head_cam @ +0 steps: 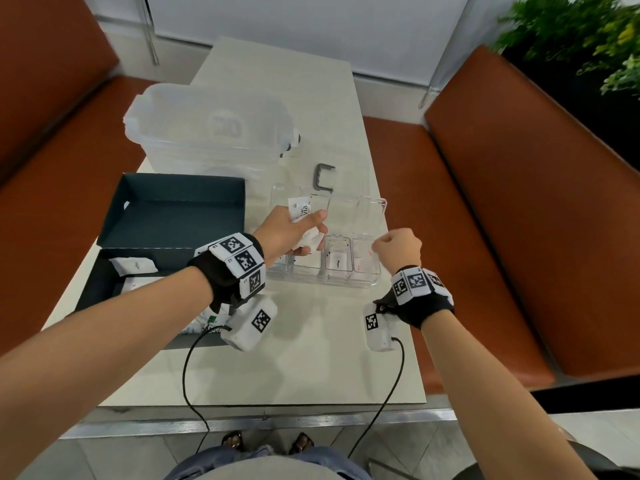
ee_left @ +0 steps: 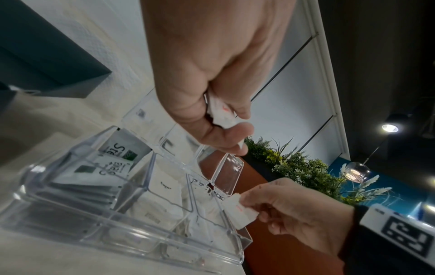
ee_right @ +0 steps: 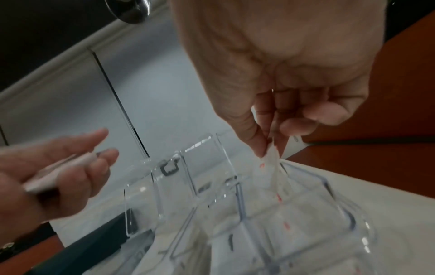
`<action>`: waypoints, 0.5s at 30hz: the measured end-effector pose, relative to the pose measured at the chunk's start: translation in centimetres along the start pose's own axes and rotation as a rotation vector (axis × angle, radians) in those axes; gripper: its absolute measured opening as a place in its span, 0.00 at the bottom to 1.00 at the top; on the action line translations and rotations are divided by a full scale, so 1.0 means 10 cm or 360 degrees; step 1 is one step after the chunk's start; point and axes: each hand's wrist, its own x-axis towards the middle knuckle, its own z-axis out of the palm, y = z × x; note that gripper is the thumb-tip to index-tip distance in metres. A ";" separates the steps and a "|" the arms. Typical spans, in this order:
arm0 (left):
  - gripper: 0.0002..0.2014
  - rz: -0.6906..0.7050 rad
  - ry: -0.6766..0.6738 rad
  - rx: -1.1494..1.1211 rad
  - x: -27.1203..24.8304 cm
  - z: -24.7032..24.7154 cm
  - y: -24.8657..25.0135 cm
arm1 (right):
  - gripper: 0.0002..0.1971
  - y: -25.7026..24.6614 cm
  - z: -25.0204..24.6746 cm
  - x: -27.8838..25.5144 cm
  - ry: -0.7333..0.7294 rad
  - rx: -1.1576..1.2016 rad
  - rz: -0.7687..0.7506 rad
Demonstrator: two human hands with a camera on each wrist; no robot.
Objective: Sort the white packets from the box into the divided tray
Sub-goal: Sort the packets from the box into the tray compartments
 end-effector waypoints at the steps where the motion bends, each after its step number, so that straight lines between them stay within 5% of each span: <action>1: 0.16 0.0000 0.0001 -0.0004 0.00 0.00 -0.01 | 0.07 0.01 0.04 -0.02 -0.0004 -0.0030 0.0022; 7: 0.16 -0.0001 0.0007 -0.0035 0.00 -0.03 -0.03 | 0.12 0.08 0.19 -0.10 -0.0046 -0.0120 0.0009; 15: 0.17 -0.0018 -0.0013 -0.0089 -0.02 -0.10 -0.06 | 0.11 -0.02 -0.03 0.09 0.0067 0.0259 -0.0241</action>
